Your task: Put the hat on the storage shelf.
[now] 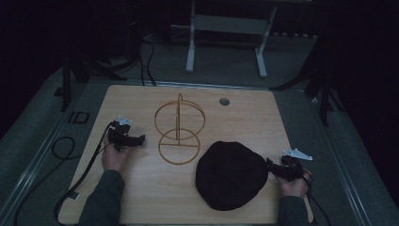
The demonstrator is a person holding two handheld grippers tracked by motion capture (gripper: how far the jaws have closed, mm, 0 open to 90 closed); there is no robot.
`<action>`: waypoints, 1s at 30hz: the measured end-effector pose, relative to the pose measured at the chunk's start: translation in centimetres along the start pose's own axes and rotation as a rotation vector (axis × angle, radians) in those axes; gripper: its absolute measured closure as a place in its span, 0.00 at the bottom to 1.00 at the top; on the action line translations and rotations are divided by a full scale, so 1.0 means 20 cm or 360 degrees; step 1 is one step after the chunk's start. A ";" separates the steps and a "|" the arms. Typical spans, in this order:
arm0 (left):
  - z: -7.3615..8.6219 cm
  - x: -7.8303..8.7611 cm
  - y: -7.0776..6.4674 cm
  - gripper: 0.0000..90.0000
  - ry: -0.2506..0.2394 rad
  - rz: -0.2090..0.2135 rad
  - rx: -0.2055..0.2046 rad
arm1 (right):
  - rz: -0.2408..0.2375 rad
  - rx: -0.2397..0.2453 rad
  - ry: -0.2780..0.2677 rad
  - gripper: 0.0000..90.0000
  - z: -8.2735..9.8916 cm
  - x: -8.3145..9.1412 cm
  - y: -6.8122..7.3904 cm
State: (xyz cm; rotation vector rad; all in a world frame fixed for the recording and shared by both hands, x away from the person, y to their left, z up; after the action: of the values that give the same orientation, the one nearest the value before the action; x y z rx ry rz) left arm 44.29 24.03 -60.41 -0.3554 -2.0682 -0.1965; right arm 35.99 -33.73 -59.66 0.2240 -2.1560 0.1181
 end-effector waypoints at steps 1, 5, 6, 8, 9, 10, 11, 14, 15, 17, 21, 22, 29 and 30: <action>0.00 0.00 0.00 0.05 0.0001 -0.0001 -0.0001 | -0.0009 0.0016 -0.0002 0.36 0.00 0.00 0.00; 0.01 0.00 0.00 0.06 -0.0001 -0.0004 0.0003 | -0.0024 0.0035 -0.0004 0.37 0.00 0.00 0.00; 0.01 0.01 0.00 0.06 -0.0002 -0.0005 0.0004 | -0.0047 0.0067 -0.0009 0.40 0.00 0.00 0.00; 0.01 0.01 0.00 0.06 -0.0002 -0.0006 0.0004 | -0.0092 0.0130 -0.0019 0.48 -0.01 0.00 0.00; 0.01 0.01 0.00 0.06 -0.0001 -0.0007 0.0004 | -0.0098 0.0141 -0.0020 0.49 -0.01 0.00 0.01; 0.01 0.01 0.00 0.06 0.0001 -0.0008 0.0005 | -0.0100 0.0142 -0.0020 0.49 -0.01 0.00 0.01; 0.02 0.01 0.00 0.06 0.0000 -0.0009 0.0006 | -0.0102 0.0150 -0.0021 0.49 -0.01 0.00 0.00; 0.02 0.01 -0.01 0.06 -0.0001 -0.0009 0.0008 | -0.0117 0.0174 -0.0004 0.51 -0.01 0.00 0.00; 0.02 0.01 -0.01 0.06 -0.0002 -0.0009 0.0010 | -0.0128 0.0189 0.0023 0.54 -0.01 0.01 0.00; 0.02 0.01 -0.01 0.06 -0.0002 -0.0010 0.0010 | -0.0149 0.0232 0.0048 0.56 -0.02 0.01 0.00; 0.02 0.01 -0.01 0.06 -0.0002 -0.0010 0.0012 | -0.0166 0.0269 0.0079 0.57 -0.03 0.01 0.00; 0.02 0.01 -0.01 0.06 -0.0001 -0.0010 0.0013 | -0.0169 0.0284 0.0088 0.59 -0.03 0.01 0.00; 0.03 0.01 -0.01 0.06 0.0004 -0.0011 0.0008 | -0.0120 0.0368 0.0178 0.61 -0.06 0.02 0.02; 0.03 0.01 -0.01 0.06 0.0001 -0.0010 0.0008 | -0.0080 0.0408 0.0192 0.60 -0.06 0.03 0.03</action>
State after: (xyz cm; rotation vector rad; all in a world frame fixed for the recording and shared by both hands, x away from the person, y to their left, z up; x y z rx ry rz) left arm 43.68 24.06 -60.41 -0.3462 -2.0693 -0.1949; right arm 36.54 -32.93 -58.38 0.4083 -2.0106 0.3711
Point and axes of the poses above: each handheld gripper's, and its own axes: x roughly backward along the jaws, z roughly out of its underside, y roughly to its left, the point moved 5 cm from there along -x, roughly forward along the jaws, and after that the axes turned 14 degrees about y, right-handed, at the moved point
